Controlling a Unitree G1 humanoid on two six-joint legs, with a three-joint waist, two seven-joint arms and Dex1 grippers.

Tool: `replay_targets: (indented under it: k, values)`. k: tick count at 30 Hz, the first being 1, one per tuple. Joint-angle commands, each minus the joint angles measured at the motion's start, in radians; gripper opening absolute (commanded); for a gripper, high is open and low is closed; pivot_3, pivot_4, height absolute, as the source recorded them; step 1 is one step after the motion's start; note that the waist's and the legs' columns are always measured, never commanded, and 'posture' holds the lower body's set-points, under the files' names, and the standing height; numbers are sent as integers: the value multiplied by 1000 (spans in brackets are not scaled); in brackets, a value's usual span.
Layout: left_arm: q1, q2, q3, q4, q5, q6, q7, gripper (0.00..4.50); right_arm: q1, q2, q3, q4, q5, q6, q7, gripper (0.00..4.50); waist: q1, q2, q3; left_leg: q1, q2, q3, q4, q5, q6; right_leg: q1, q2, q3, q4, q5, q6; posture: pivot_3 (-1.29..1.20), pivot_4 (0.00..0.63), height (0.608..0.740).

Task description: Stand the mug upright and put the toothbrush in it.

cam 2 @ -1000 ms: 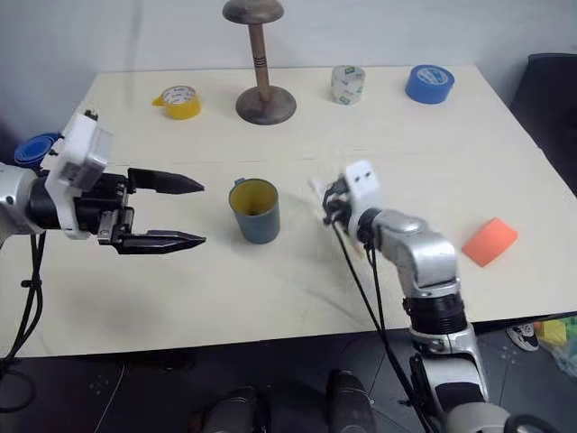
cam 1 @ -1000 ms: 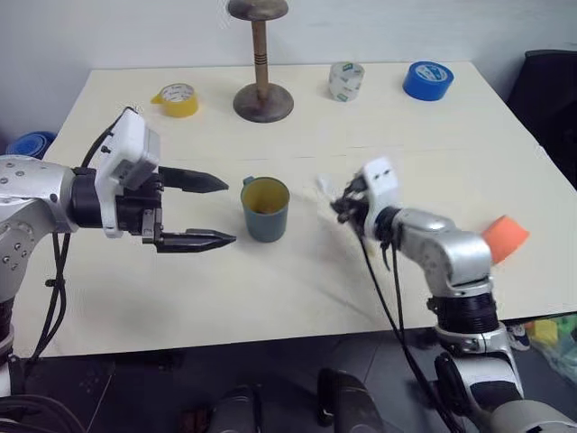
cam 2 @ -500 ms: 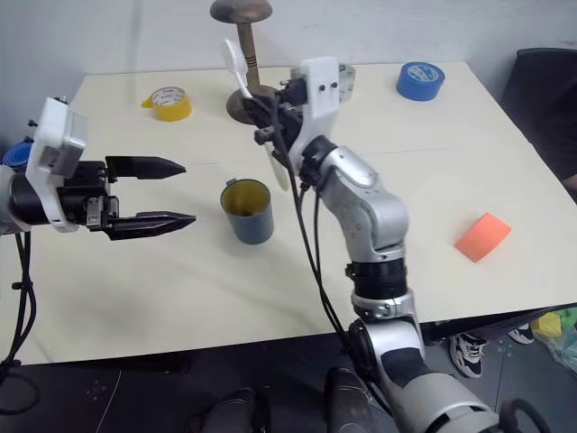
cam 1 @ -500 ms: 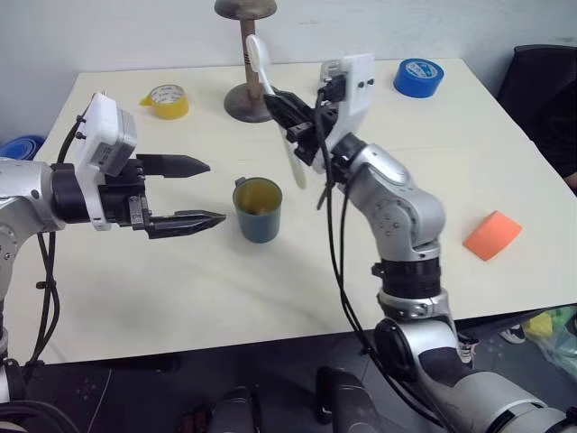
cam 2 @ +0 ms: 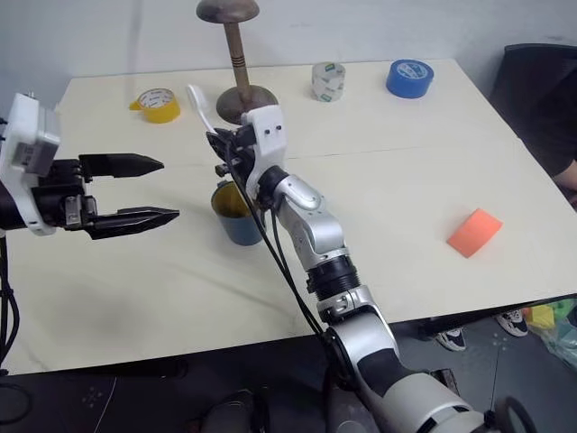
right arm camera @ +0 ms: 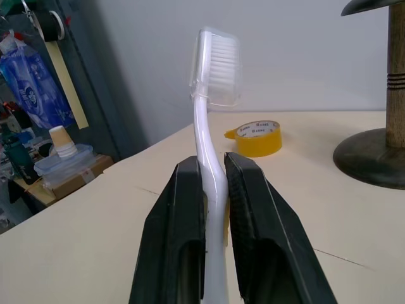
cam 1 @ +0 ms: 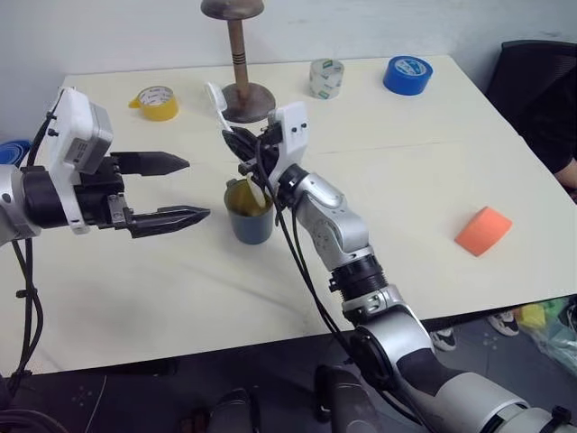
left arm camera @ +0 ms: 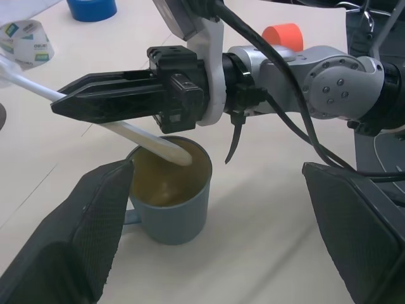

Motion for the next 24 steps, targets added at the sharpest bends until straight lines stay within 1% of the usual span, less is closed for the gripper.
replay_targets:
  k: [1,2,4,5,6,7,8,10,12,14,17,18,19,21,22,24]
  values:
    - [-12,27,32,-31,-17,0,8,4500,-23,25,-4,-23,8,-41,10,1475,-1,0,0,0,0,0,0,0,0,0,0,0,0,0,0,0,150,740]
    - [-16,29,28,-26,-17,-1,7,4500,-16,22,-4,-39,12,-35,10,1761,-1,0,0,0,0,0,0,0,0,0,0,0,0,0,0,0,150,740]
    - [-21,30,17,-10,-9,-12,1,4500,9,7,0,-102,21,-5,11,2497,0,0,0,0,0,0,0,0,0,0,0,0,0,0,0,0,150,740]
    - [-22,28,6,-1,-1,-23,-3,4500,28,-6,4,-156,31,28,13,2794,1,0,0,0,0,0,0,0,0,0,0,0,0,0,0,0,150,740]
    - [-22,26,-1,4,5,-30,-6,4500,43,-16,6,-198,38,55,13,3230,2,0,0,0,0,-1,0,0,0,0,0,0,0,0,0,0,150,740]
    - [-25,21,-10,10,10,-38,-9,4500,65,-35,14,-261,44,94,18,3467,3,0,0,0,0,-1,0,0,0,0,0,0,1,0,0,0,150,740]
    - [-27,18,-17,15,13,-44,-11,4500,82,-49,21,-307,47,124,20,3467,6,0,0,0,0,-1,0,0,0,0,0,0,1,0,0,0,150,740]
    - [-36,5,-38,26,19,-59,-12,4500,120,-111,17,-451,76,221,27,3467,13,0,0,0,0,-1,0,0,0,0,0,0,1,0,0,0,150,740]
    - [-38,-4,-55,41,30,-74,-17,4500,142,-190,1,-577,117,323,41,3467,17,0,0,-1,0,-1,2,0,0,0,0,0,1,0,0,0,150,740]
    - [-34,-12,-69,65,46,-96,-29,4500,146,-300,-36,-688,189,453,73,3467,19,0,0,-2,0,-1,2,0,0,0,-1,0,0,0,0,0,150,740]
    - [-25,-20,-81,112,80,-139,-50,4500,171,-558,-139,-823,392,717,207,3467,22,1,1,-1,0,-1,2,0,0,0,0,0,0,0,0,0,150,740]
    - [-24,-22,-83,122,87,-149,-55,4500,178,-617,-159,-846,440,769,238,3467,36,0,0,-2,0,0,2,0,0,0,-1,0,0,0,0,0,150,740]
    - [-18,-22,-82,136,97,-163,-63,4500,211,-735,-179,-872,491,816,333,3467,38,0,0,-2,0,0,2,-1,1,0,0,0,0,0,0,0,150,740]
    - [-7,-18,-73,159,109,-183,-83,4500,291,-961,-221,-902,558,873,532,3467,50,2,1,-2,0,1,2,-1,1,0,0,0,-3,0,0,0,150,740]
    - [-3,-14,-68,167,113,-191,-91,4500,320,-1044,-233,-900,584,895,592,3467,60,1,1,-3,0,2,1,-1,2,-1,0,1,-4,0,0,0,150,740]
    - [5,-3,-54,180,114,-197,-109,4500,370,-1156,-252,-875,590,879,685,3467,65,0,2,-3,0,4,2,-2,2,-1,0,1,-6,0,0,0,150,740]
